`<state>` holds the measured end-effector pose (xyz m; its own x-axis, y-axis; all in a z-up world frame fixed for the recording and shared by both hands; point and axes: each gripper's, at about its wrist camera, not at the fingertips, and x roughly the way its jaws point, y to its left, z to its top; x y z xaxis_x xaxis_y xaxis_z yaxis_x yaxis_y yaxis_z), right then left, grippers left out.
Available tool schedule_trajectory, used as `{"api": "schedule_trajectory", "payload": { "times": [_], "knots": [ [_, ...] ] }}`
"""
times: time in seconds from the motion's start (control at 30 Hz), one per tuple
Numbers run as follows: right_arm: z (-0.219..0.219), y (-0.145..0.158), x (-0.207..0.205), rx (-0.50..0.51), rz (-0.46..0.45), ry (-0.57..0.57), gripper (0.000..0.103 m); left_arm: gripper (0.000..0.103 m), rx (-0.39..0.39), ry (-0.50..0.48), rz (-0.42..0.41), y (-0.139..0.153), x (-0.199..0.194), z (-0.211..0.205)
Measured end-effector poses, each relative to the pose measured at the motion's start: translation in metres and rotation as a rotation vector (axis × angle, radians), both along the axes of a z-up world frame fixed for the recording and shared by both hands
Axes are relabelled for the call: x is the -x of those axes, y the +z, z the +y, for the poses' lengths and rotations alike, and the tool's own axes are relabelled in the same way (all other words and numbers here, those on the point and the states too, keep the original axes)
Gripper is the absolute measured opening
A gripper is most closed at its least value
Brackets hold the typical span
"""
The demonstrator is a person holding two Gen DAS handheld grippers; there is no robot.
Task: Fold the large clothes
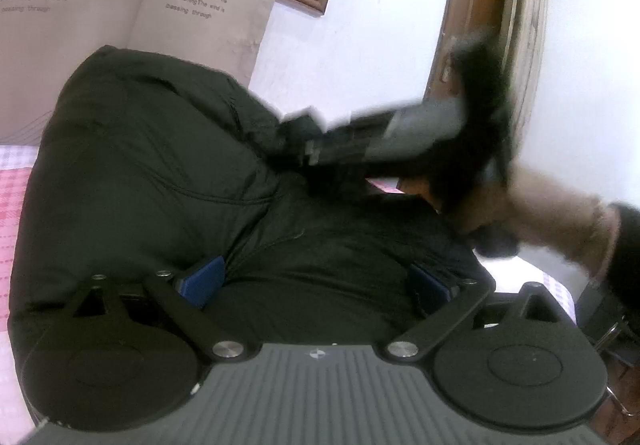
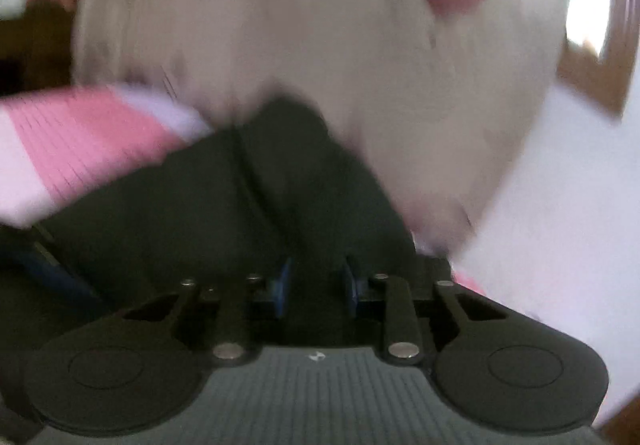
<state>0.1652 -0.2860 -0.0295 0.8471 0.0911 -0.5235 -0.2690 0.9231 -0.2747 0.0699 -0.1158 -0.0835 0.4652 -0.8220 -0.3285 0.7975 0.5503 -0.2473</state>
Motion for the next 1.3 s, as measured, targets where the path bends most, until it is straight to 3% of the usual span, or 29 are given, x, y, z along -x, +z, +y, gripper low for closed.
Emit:
{"api": "schedule_trajectory", "payload": {
  "times": [0.17, 0.37, 0.43, 0.5, 0.57, 0.67, 0.77, 0.87, 0.97, 1.07, 1.3],
  "knots": [
    [-0.042, -0.033, -0.002, -0.201, 0.041, -0.096, 0.023, 0.097, -0.008, -0.022, -0.01, 0.001, 0.001, -0.001],
    [-0.051, -0.046, -0.005, -0.266, 0.049, -0.077, 0.023, 0.097, -0.022, -0.025, -0.011, 0.001, 0.0, -0.004],
    [-0.061, -0.035, -0.007, -0.328, 0.091, -0.068, 0.023, 0.098, -0.018, -0.022, -0.005, 0.001, -0.001, -0.003],
    [-0.064, -0.007, -0.008, -0.303, 0.117, -0.073, 0.025, 0.099, -0.015, -0.022, -0.002, 0.001, -0.003, -0.003],
    [-0.05, 0.029, -0.003, -0.217, 0.021, -0.037, 0.026, 0.101, -0.012, -0.025, -0.001, 0.002, -0.004, -0.004],
    [-0.017, 0.083, -0.01, -0.227, -0.049, 0.098, 0.026, 0.102, -0.012, -0.027, -0.003, 0.002, -0.004, -0.005],
    [0.039, 0.099, -0.04, -0.186, -0.029, 0.244, 0.026, 0.102, -0.01, -0.026, -0.003, 0.002, -0.004, -0.005],
    [0.083, 0.084, -0.077, -0.111, 0.019, 0.302, 0.026, 0.102, -0.016, -0.022, -0.006, 0.002, -0.004, -0.006],
    [0.103, 0.045, -0.108, 0.031, 0.102, 0.286, 0.024, 0.102, -0.02, -0.021, -0.007, 0.002, -0.005, -0.007],
    [0.094, 0.014, -0.12, -0.017, 0.172, 0.258, 0.024, 0.102, -0.021, -0.023, -0.01, 0.001, -0.004, -0.005],
    [0.09, -0.013, -0.123, -0.031, 0.179, 0.257, 0.024, 0.103, -0.018, -0.03, -0.002, 0.001, -0.007, -0.003]
  ]
}}
